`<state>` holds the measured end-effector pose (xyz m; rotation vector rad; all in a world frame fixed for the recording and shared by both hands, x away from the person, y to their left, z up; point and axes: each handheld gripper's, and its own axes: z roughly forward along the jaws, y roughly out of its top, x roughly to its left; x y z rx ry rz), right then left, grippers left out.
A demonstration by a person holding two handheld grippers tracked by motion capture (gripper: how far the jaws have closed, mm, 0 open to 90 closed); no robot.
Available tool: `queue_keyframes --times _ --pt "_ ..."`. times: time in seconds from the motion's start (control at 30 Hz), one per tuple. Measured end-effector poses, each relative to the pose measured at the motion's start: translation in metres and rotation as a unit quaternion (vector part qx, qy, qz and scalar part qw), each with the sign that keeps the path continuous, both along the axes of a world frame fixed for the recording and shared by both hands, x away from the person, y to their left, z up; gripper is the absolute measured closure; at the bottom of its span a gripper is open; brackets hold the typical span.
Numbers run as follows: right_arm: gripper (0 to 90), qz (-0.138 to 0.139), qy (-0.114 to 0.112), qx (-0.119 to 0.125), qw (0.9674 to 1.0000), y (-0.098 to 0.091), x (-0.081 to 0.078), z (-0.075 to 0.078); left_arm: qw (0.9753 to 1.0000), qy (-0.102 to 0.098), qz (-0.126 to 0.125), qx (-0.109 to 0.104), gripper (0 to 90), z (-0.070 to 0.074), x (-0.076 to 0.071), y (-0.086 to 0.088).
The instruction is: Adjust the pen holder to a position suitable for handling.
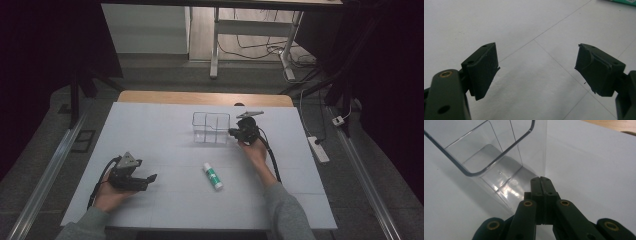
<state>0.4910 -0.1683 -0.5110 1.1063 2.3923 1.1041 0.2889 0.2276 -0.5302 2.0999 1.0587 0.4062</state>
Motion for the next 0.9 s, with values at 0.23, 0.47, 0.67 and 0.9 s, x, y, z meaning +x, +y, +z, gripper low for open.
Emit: queue_keyframes --times 0.23,0.47,0.67,0.9 --pt "89.2 0.008 -0.005 -0.003 1.0 0.008 0.002 -0.001 1.0 0.002 -0.001 0.006 18.3 -0.001 0.0 -0.001" --pt "89.1 0.01 -0.008 -0.002 0.9999 0.013 0.004 -0.001 1.0 0.005 -0.002 0.008 18.3 -0.002 0.0 -0.002" --pt "89.1 0.003 -0.015 0.003 0.9999 0.009 0.0 0.007 0.9999 0.004 0.003 0.014 18.1 -0.002 0.0 -0.001" --pt "89.2 0.011 -0.016 0.012 0.9997 -0.002 -0.012 0.018 0.9999 0.003 0.003 0.015 18.1 -0.002 -0.001 -0.001"
